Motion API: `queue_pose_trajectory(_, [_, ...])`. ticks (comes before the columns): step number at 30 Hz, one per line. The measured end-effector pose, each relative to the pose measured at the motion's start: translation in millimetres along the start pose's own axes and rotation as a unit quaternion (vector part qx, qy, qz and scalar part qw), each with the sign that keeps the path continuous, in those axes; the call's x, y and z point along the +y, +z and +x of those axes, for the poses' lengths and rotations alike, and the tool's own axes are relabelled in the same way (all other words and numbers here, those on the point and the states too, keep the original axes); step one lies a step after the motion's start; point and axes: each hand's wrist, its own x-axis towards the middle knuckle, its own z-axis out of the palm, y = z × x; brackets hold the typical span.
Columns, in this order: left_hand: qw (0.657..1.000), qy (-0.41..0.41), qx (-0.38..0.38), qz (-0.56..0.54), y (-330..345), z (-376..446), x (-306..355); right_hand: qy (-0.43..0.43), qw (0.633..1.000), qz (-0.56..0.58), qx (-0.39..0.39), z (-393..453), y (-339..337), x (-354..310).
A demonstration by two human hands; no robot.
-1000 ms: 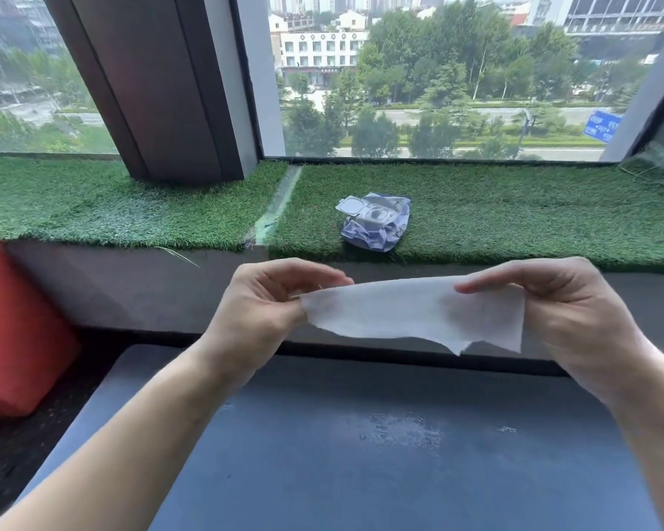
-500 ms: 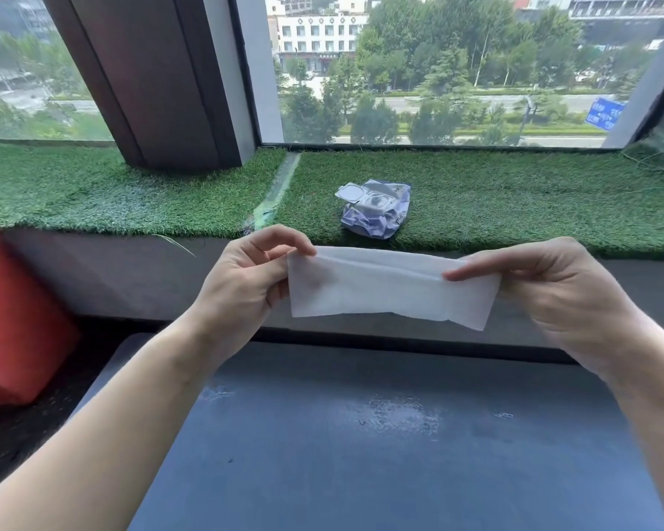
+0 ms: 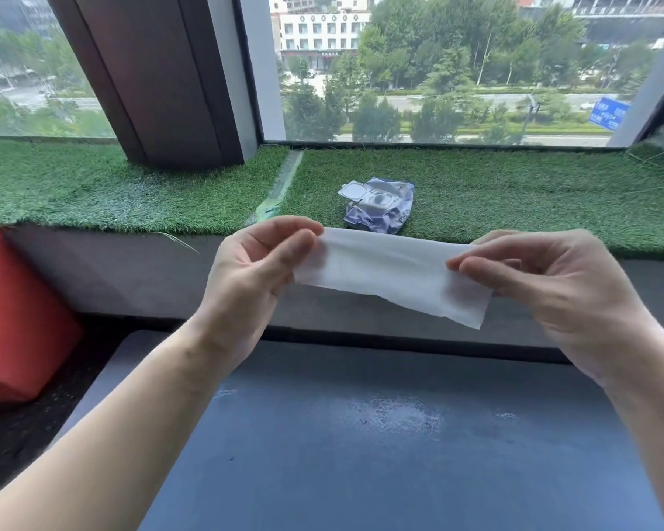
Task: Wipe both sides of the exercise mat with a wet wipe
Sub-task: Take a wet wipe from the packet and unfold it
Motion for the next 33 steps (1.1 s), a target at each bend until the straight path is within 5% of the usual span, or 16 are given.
queue_pose_trajectory(6, [0.998,0.033,0.046,0.017,5,2,-4,-0.012,0.998,-0.024,0.057,1,7,-4])
queue_pose_trajectory(16, [0.97,-0.18,0.14,0.078,4,-3,-62,0.157,0.977,-0.113,0.088,0,27,52])
queue_pose_trajectory(20, [0.942,-0.016,0.169,0.289,24,-11,-60,0.141,0.977,-0.147,0.066,-3,41,58])
queue_pose_trajectory(23, [0.94,0.076,0.142,0.301,51,-24,-52,0.105,0.973,-0.195,0.06,-6,57,50])
queue_pose_trajectory(28, [0.923,0.15,0.07,0.347,71,-39,-56,0.054,0.989,-0.136,0.009,-13,74,39])
queue_pose_trajectory(33, [0.892,0.174,0.048,0.414,61,-38,-61,0.094,0.99,-0.066,0.084,-14,68,44])
